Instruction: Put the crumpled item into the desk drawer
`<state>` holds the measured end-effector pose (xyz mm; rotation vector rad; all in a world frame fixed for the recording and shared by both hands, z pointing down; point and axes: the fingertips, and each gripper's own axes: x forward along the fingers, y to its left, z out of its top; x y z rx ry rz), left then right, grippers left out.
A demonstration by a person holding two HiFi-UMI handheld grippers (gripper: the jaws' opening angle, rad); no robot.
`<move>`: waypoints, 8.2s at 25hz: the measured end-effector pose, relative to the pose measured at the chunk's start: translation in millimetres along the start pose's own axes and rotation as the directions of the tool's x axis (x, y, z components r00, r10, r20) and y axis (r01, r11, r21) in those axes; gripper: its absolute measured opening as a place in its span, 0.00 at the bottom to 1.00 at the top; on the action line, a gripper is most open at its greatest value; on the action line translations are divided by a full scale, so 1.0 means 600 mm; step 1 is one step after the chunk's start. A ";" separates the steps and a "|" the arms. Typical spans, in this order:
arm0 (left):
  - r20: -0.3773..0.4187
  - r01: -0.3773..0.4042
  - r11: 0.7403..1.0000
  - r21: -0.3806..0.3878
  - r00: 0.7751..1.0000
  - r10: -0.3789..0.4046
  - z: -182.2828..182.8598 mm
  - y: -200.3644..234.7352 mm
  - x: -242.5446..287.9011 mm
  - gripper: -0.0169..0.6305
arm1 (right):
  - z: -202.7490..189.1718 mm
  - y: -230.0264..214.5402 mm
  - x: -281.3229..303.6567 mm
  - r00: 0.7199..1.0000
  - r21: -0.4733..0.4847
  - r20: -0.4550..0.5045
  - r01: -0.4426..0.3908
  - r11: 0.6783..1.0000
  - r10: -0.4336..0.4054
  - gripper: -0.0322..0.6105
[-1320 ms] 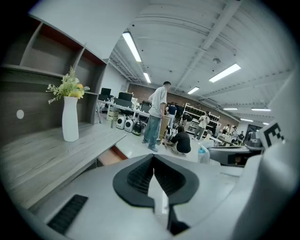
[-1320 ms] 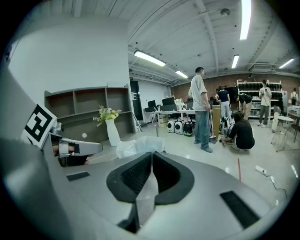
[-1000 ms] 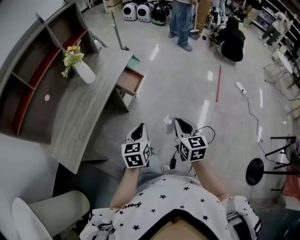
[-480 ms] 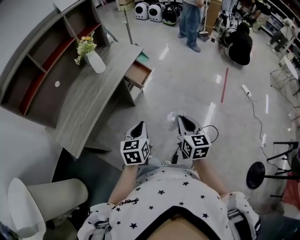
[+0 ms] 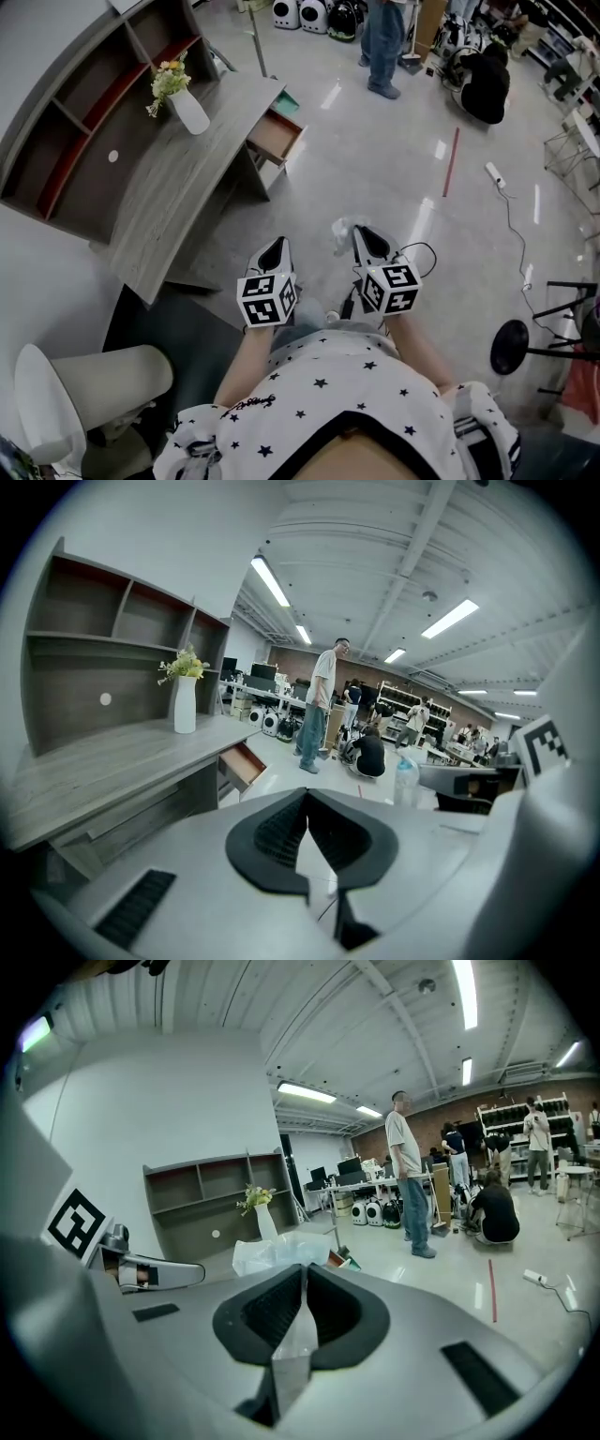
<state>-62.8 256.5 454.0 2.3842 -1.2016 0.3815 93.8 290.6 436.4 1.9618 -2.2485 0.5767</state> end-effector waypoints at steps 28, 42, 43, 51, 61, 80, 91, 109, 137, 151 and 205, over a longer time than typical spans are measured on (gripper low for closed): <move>-0.004 0.031 1.000 -0.001 1.000 -0.031 0.198 0.137 0.324 0.05 | 0.165 -0.100 0.362 1.000 -0.031 -0.004 -0.028 0.999 0.027 0.06; 0.001 0.003 1.000 -0.030 1.000 -0.003 0.312 0.297 0.478 0.05 | 0.240 -0.090 0.626 0.997 -0.047 -0.030 -0.072 0.996 0.070 0.06; -0.003 0.002 0.999 -0.032 1.000 -0.002 0.317 0.307 0.487 0.05 | 0.244 -0.089 0.644 0.997 -0.048 -0.034 -0.076 0.996 0.074 0.06; -0.035 -0.016 0.998 -0.057 0.999 0.014 0.336 0.364 0.539 0.05 | 0.247 -0.089 0.751 0.993 -0.059 -0.078 -0.097 0.993 0.093 0.06; -0.111 -0.079 0.990 -0.121 0.992 0.065 0.295 0.393 0.599 0.05 | 0.187 -0.130 0.859 0.973 -0.060 -0.188 -0.147 0.987 0.133 0.06; -0.213 -0.166 0.967 -0.193 0.969 0.123 0.216 0.424 0.733 0.05 | -0.032 -0.202 1.056 0.877 -0.047 -0.455 -0.198 0.979 0.155 0.06; -0.263 -0.196 0.955 -0.222 0.955 0.136 0.171 0.446 0.758 0.05 | -0.136 -0.198 1.132 0.805 -0.101 -0.573 -0.253 0.962 0.152 0.07; -0.283 -0.191 0.954 -0.233 0.952 0.121 0.144 0.456 0.751 0.05 | -0.196 -0.190 1.155 0.755 -0.138 -0.645 -0.266 0.954 0.118 0.21; -0.166 -0.103 0.979 -0.176 0.983 0.074 0.228 0.399 0.633 0.05 | 0.032 -0.120 0.961 0.926 -0.084 -0.363 -0.143 0.986 0.104 0.05; -0.110 -0.039 0.991 -0.126 0.994 0.025 0.258 0.363 0.553 0.05 | 0.133 -0.074 0.809 0.971 -0.071 -0.210 -0.130 0.989 0.113 0.04; -0.023 0.006 0.998 -0.064 1.000 -0.007 0.294 0.330 0.483 0.05 | 0.210 -0.024 0.683 0.982 -0.027 -0.066 -0.178 0.984 0.175 0.04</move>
